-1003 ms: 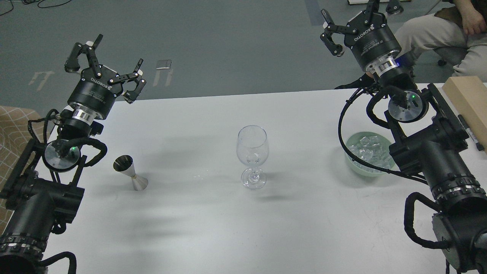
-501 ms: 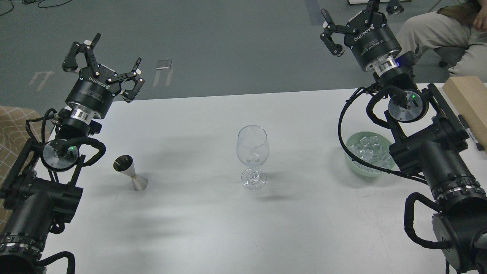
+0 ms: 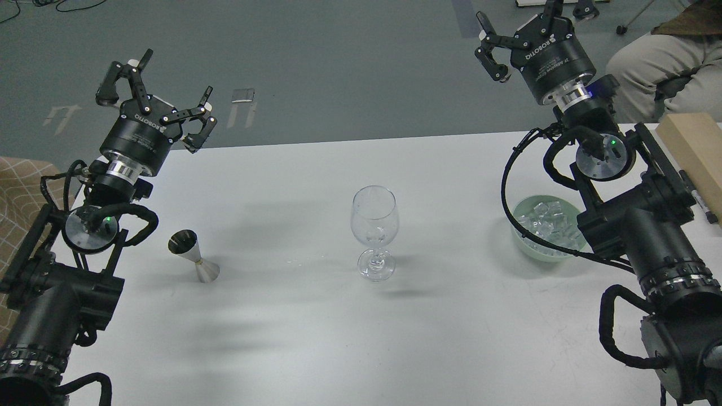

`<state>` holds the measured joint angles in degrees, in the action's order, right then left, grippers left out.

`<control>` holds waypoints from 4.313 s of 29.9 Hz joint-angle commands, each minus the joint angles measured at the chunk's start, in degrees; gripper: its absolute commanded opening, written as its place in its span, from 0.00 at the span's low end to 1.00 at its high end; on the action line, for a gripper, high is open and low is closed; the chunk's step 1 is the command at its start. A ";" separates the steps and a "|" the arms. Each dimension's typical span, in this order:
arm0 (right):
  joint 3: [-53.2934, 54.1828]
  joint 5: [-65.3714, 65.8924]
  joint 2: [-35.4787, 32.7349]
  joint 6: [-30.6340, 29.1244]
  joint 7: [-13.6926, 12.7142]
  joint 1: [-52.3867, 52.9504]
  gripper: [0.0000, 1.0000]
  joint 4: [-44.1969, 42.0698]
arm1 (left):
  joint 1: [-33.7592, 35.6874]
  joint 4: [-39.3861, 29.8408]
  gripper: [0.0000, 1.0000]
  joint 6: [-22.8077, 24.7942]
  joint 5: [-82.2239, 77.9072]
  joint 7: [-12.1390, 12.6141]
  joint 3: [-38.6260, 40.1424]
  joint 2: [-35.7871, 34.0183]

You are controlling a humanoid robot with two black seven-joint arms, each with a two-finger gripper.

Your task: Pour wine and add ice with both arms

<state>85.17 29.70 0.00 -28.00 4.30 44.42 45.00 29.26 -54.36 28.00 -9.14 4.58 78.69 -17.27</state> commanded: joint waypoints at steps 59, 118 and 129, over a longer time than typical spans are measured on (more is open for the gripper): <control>0.09 -0.09 0.00 0.00 0.00 0.41 1.00 0.00 | 0.00 -0.14 0.98 0.00 -1.14 -0.01 -0.82 -3.73; -0.09 -0.09 0.00 0.00 0.00 -0.91 1.00 -0.44 | -56.68 -46.72 0.95 -7.52 14.24 0.43 18.17 -12.35; -0.18 -0.09 0.00 0.00 0.00 -1.09 1.00 -0.44 | -62.57 -46.63 0.92 -5.32 14.33 0.78 17.20 -10.86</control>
<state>84.99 29.62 0.00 -28.00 4.31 43.33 44.55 -32.04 -100.99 22.51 5.10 5.01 96.38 -28.15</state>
